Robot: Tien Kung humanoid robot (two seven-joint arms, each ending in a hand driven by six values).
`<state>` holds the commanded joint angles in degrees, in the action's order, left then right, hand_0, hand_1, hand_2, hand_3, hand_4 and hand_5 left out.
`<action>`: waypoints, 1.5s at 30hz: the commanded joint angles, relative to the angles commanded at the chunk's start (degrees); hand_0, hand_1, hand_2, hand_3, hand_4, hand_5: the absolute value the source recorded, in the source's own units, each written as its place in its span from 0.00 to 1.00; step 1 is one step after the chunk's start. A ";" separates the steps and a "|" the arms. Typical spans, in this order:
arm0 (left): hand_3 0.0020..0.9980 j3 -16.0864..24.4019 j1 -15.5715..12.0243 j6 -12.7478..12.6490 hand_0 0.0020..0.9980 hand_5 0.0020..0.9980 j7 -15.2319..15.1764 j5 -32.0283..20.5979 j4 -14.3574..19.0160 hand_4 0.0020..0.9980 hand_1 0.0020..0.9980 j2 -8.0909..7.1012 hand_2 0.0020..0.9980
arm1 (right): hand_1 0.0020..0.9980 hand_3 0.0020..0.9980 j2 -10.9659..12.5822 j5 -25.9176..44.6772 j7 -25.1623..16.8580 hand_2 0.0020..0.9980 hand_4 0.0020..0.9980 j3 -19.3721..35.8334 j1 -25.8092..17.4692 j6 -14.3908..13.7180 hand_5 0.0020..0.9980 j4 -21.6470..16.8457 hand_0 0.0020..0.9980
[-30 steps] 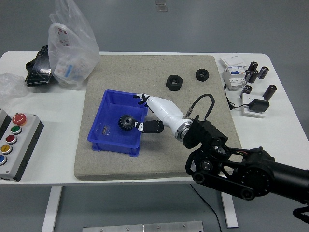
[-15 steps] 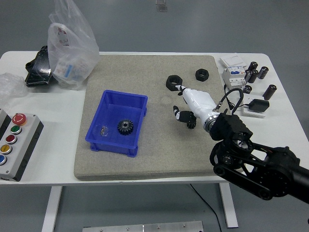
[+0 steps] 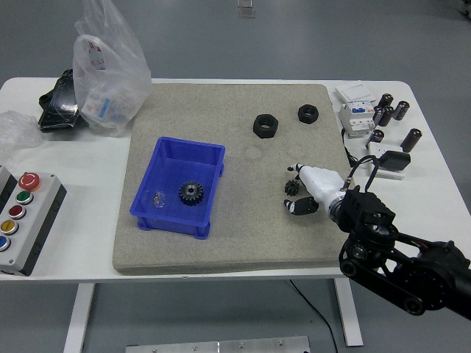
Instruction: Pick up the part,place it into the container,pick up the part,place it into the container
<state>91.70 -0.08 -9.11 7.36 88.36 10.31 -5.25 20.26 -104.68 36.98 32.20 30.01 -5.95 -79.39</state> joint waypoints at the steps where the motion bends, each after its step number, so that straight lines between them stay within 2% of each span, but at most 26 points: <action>1: 0.61 0.01 -0.01 0.00 0.63 0.27 0.02 0.02 0.00 0.69 0.56 -0.01 0.55 | 0.63 0.64 -0.11 0.02 0.00 0.58 0.40 -0.27 0.12 -0.69 0.19 0.22 0.39; 6: 0.61 -0.05 0.01 0.02 0.63 0.27 0.04 0.03 0.00 0.69 0.56 0.00 0.55 | 0.63 0.64 -0.75 1.52 0.00 0.58 0.40 -1.66 0.61 -3.48 0.19 1.34 0.39; 7: 0.61 -0.09 0.04 0.03 0.63 0.27 0.03 0.01 0.00 0.69 0.56 0.01 0.55 | 0.58 0.59 -0.90 1.57 0.00 0.50 0.53 -1.91 0.66 -3.93 0.09 1.61 0.38; 12: 0.61 -0.28 0.05 0.08 0.63 0.27 -0.06 -0.14 0.00 0.69 0.56 0.03 0.55 | 0.58 0.59 -1.06 1.49 0.00 0.50 0.53 -2.56 0.59 -5.19 0.09 2.47 0.38; 13: 0.61 -0.27 0.03 0.07 0.63 0.27 -0.06 -0.13 0.00 0.69 0.56 0.02 0.55 | 0.56 0.56 -0.99 1.46 0.00 0.44 0.58 -2.64 0.57 -5.44 0.07 2.51 0.36; 20: 0.61 -0.29 0.00 0.05 0.63 0.27 -0.10 -0.22 0.00 0.68 0.56 -0.03 0.55 | 0.54 0.55 -0.75 -0.43 0.00 0.42 0.58 -2.97 0.96 -7.38 0.07 1.93 0.35; 25: 0.61 -0.40 0.06 0.07 0.63 0.27 -0.09 -0.33 0.00 0.68 0.56 0.00 0.55 | 0.54 0.55 -1.21 -1.81 0.00 0.42 0.57 -3.80 3.06 -8.81 0.07 0.69 0.36; 32: 0.61 -0.43 0.06 0.08 0.63 0.27 0.03 -0.23 0.00 0.69 0.56 -0.07 0.55 | 0.54 0.55 -5.15 -4.48 0.00 0.42 0.58 -5.83 7.70 -11.91 0.07 -3.03 0.36; 36: 0.61 -0.55 0.06 0.08 0.63 0.27 0.12 -0.28 0.00 0.69 0.56 -0.04 0.55 | 0.54 0.55 -7.47 -6.01 0.00 0.42 0.58 -8.78 9.73 -14.52 0.07 -2.98 0.36; 37: 0.61 -0.57 0.04 0.08 0.63 0.27 0.16 -0.28 0.00 0.69 0.56 -0.02 0.55 | 0.59 0.60 -7.96 -6.02 0.00 0.53 0.58 -9.80 10.34 -14.93 0.04 -2.80 0.41; 42: 0.61 -0.52 -0.08 0.02 0.63 0.27 0.27 -0.24 0.00 0.69 0.56 -0.07 0.55 | 0.59 0.60 -9.06 -4.38 0.00 0.53 0.58 -12.99 12.27 -14.32 0.04 -2.38 0.41; 43: 0.61 -0.54 -0.09 0.01 0.63 0.27 0.27 -0.26 0.00 0.69 0.56 -0.08 0.55 | 0.69 0.72 -9.22 -3.93 0.00 0.67 0.41 -13.36 12.49 -13.89 0.26 -2.36 0.48; 45: 0.61 -0.55 -0.05 0.02 0.63 0.27 0.25 -0.28 0.00 0.69 0.56 -0.10 0.55 | 0.69 0.72 -9.45 -2.49 0.00 0.67 0.41 -14.02 12.88 -12.78 0.26 -2.29 0.48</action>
<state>91.14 -0.13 -9.09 7.61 88.08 10.31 -5.35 10.81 -107.17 36.98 18.18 42.90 -18.73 -81.68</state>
